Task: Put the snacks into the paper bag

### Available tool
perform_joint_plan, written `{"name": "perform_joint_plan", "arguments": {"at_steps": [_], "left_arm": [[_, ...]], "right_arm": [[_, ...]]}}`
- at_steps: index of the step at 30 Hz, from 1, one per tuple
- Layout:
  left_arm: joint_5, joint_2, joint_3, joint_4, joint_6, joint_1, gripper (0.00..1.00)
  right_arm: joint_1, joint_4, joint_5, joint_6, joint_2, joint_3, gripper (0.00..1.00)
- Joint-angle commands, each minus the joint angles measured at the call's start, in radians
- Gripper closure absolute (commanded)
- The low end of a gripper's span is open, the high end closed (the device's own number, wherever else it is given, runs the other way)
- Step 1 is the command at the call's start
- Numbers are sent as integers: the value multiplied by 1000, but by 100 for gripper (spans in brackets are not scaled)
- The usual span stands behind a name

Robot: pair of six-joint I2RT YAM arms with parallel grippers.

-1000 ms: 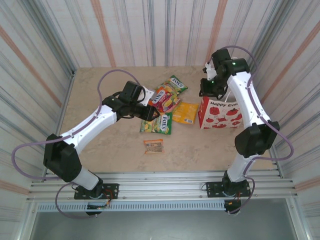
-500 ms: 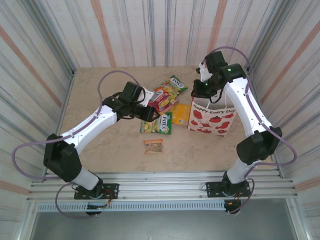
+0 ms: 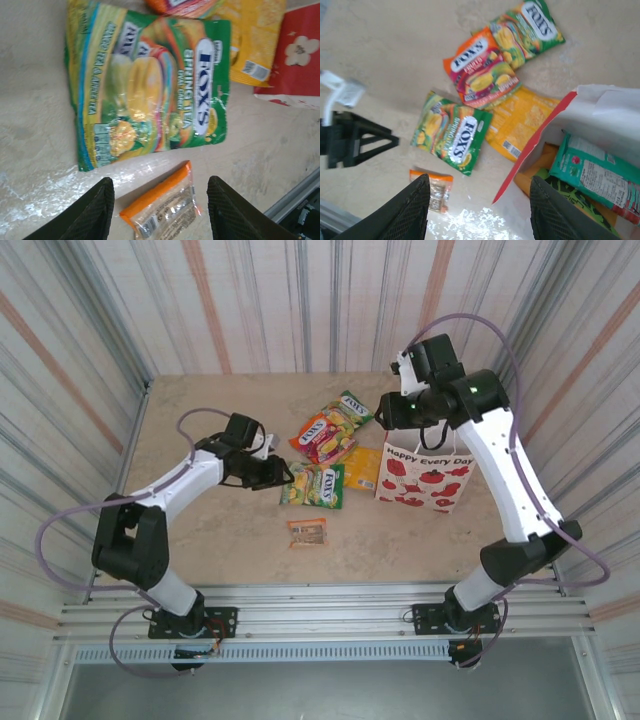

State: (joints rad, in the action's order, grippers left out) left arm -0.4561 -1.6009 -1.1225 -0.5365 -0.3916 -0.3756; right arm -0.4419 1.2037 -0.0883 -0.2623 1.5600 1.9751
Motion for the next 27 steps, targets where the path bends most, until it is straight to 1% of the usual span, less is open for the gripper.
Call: {"name": "perform_joint_plan", "arguments": {"at_steps": [1, 5, 8, 10, 16, 22, 24, 26, 27], "left_arm": [[-29, -48, -12, 32, -8, 13, 46], [-11, -141, -69, 24, 23, 18, 46], [7, -209, -118, 17, 39, 20, 46], [16, -247, -142, 13, 47, 21, 46], [14, -333, -179, 12, 75, 21, 46], [4, -379, -183, 22, 88, 20, 47], [-2, -387, -181, 26, 92, 17, 51], [-17, -386, -179, 37, 100, 12, 63], [-24, -382, -178, 36, 105, 9, 71]], "right_arm": [[-54, 7, 72, -19, -45, 16, 46], [-115, -66, 59, -12, -89, -38, 45], [-134, -124, 24, -22, -120, -91, 45], [-147, -161, 18, -24, -146, -156, 45], [-157, -227, -2, -35, -210, -242, 45], [-161, -271, -22, -35, -257, -306, 45], [-161, -284, -24, -37, -269, -324, 45], [-160, -302, -32, -37, -284, -343, 45], [-160, -316, -36, -37, -293, -359, 45]]}}
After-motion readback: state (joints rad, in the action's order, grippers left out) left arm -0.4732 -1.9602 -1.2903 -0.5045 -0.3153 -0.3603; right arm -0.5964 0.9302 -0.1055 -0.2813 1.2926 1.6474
